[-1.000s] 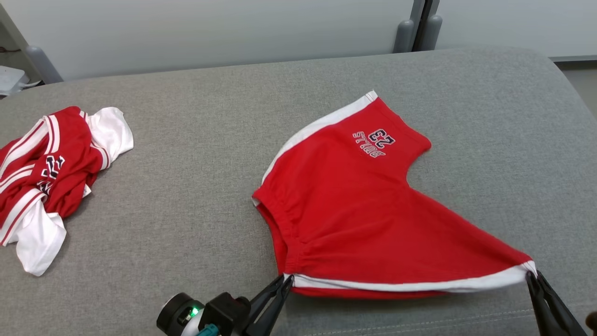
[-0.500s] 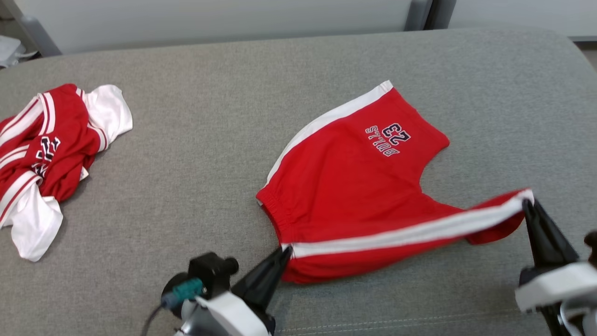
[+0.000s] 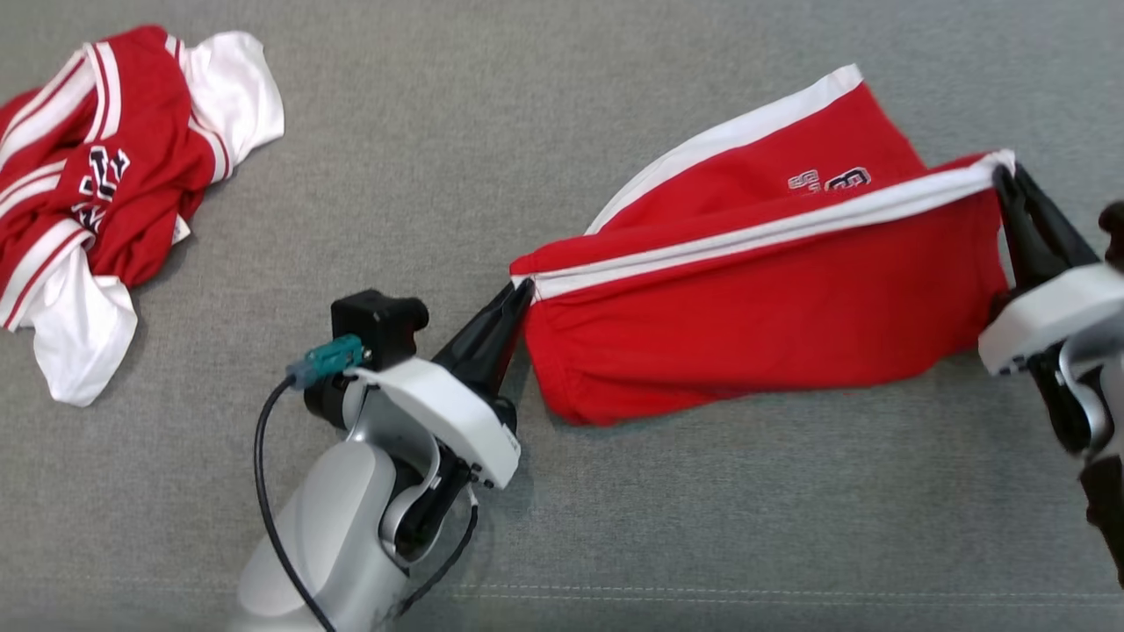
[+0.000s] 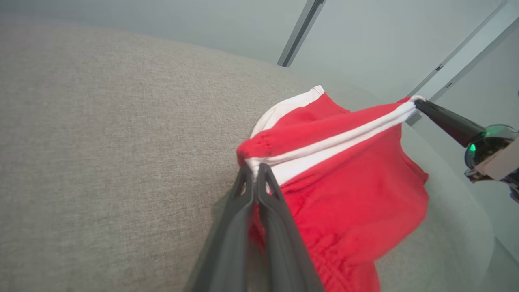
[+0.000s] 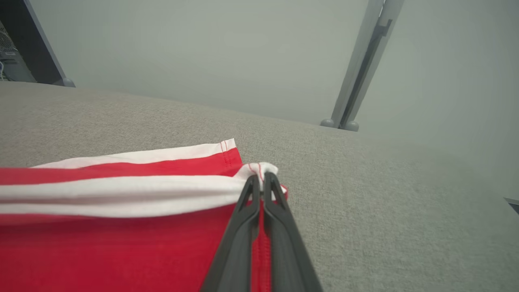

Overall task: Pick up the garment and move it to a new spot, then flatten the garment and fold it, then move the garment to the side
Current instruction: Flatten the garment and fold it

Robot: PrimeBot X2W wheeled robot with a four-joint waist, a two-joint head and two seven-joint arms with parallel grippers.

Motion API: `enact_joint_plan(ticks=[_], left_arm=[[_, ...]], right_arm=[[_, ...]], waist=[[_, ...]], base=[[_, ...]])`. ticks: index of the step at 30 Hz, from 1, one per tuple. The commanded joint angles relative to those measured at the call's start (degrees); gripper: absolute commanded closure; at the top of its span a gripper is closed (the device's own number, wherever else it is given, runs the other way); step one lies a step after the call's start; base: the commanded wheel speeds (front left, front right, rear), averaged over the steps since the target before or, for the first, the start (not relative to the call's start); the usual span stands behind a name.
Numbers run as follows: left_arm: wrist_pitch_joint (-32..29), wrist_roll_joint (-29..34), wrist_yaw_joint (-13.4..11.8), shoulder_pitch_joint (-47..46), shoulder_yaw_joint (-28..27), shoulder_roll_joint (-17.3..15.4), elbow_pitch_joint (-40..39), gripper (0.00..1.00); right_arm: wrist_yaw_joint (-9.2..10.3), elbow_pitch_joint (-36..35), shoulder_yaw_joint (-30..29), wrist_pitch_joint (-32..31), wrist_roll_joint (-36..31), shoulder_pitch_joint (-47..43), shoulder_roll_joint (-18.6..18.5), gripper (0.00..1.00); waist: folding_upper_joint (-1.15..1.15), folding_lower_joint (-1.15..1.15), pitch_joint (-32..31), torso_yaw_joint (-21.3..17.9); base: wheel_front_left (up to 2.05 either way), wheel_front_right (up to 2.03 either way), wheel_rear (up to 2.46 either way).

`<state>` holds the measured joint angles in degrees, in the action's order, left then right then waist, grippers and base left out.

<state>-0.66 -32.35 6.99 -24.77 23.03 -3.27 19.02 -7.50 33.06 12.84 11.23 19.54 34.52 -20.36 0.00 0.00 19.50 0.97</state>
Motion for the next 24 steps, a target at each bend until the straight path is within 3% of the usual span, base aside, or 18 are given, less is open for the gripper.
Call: enact_joint_plan(ticks=[1, 8, 20, 24], left_arm=[[0.6, -0.9, -0.2, -3.2, -1.8, -0.6, 0.9, 1.00], [2.8, -3.7, -0.4, -8.2, -0.4, 0.2, 5.8, 1.00], [6.1, -7.8, -0.2, -12.1, 5.9, 0.4, 7.7, 1.00], [7.5, -8.7, 0.0, -13.1, 7.2, 0.4, 8.7, 0.98]], right_arm=[[0.01, 1.5, 2.4, 1.3, -0.1, 3.3, -1.2, 1.00], [0.01, 9.9, 11.1, 2.8, -0.3, 15.1, -1.8, 1.00], [0.01, 23.1, 19.0, 3.5, 5.0, 25.8, -1.5, 1.00], [0.01, 25.7, 22.1, 3.6, 8.2, 27.1, -0.9, 0.68]], waist=[[0.00, 0.00, 3.1, 1.9], [0.00, 0.00, 6.4, 3.4], [0.00, 0.00, 7.6, 6.3], [0.00, 0.00, 7.6, 6.3]], base=[[0.00, 0.00, 0.00], [0.00, 0.00, 0.00], [0.00, 0.00, 0.00], [0.00, 0.00, 0.00]])
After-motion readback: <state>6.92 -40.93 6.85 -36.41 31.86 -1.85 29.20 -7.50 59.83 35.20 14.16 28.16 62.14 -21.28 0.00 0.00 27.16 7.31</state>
